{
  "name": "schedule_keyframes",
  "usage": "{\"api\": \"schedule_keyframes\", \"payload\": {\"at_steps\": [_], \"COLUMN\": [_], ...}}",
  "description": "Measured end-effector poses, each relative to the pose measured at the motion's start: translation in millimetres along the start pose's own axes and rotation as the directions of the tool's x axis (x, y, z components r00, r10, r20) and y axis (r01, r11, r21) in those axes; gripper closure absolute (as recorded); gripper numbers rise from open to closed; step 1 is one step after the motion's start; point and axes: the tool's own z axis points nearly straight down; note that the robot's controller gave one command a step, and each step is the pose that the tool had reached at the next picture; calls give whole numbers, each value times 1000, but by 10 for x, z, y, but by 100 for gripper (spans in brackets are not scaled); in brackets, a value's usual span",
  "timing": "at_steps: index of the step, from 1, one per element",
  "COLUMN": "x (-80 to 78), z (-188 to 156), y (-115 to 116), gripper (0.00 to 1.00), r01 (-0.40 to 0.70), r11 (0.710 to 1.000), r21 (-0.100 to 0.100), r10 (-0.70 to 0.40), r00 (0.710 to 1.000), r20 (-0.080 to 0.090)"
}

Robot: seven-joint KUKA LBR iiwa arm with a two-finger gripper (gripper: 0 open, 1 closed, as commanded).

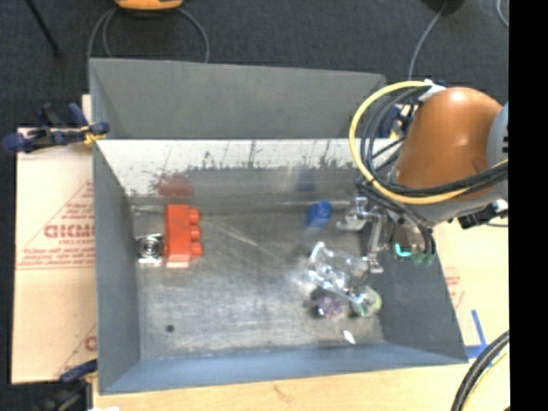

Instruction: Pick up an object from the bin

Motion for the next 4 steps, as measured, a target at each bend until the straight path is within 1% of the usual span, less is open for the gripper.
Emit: {"api": "schedule_keyframes", "payload": {"at_steps": [1,2,3,4], "x": [176,252,254,259], "z": [1119,1019,1009,1127], "y": [-405,-614,-695,-679], "gripper": [0,0,0,0], "r01": [-6,-270,-445,-277], "r11": [1000,963,896,961], "r21": [1,-4,-11,-12], "r10": [6,270,445,277], "r00": [1000,963,896,961], "r20": [16,10,2,7]}}
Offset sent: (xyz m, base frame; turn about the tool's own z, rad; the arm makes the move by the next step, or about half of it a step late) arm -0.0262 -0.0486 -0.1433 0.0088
